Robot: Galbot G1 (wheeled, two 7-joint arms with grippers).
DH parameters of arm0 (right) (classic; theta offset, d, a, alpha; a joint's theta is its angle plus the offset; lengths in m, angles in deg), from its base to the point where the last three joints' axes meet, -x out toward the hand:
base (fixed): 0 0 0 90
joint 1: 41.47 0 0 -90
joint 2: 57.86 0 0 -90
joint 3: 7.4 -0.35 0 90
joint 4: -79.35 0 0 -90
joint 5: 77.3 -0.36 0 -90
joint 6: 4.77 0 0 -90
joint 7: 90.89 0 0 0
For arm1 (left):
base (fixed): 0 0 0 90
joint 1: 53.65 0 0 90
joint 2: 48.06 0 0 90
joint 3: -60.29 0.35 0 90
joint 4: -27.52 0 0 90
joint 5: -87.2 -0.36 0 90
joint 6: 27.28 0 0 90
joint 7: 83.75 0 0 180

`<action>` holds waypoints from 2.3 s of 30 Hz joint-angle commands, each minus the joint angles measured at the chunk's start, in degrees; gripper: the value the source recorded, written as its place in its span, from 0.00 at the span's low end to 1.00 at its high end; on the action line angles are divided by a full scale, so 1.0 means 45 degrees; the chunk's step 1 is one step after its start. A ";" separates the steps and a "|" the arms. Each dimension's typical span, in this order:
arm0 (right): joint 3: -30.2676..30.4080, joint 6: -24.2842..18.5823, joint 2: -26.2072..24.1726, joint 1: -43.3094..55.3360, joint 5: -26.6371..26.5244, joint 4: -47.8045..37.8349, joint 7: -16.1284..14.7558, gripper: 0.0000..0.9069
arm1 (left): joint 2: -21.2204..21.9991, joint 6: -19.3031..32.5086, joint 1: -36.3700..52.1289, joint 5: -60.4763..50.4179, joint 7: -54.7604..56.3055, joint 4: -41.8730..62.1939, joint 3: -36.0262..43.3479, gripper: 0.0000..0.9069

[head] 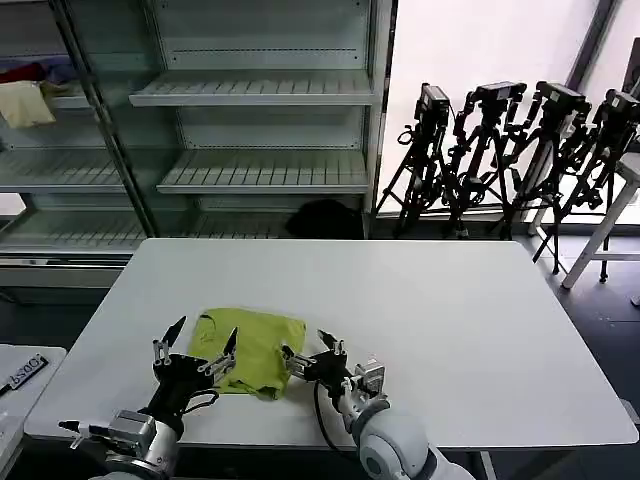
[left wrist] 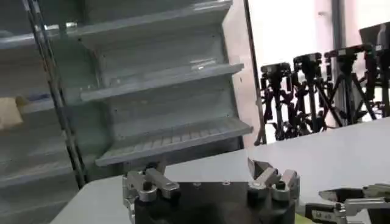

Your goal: Fold and organize the clothes.

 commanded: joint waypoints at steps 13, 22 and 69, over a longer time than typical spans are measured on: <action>-0.0277 0.0192 -0.0039 -0.0666 -0.1059 -0.0370 -0.0238 0.82 | 0.0330 -0.0082 -0.0377 -0.0156 -0.0118 -0.0013 -0.0312 1.00; -0.0438 0.0021 0.0203 -0.0424 -0.0899 -0.0975 -0.0149 0.49 | 0.0312 -0.0066 -0.0414 -0.0229 -0.0206 -0.0032 -0.0242 1.00; -0.4506 -0.1951 -0.4654 -0.0925 0.0877 -0.1428 -0.0916 1.00 | 0.0586 0.0279 -0.0586 -0.0369 -0.0221 -0.0008 0.0304 1.00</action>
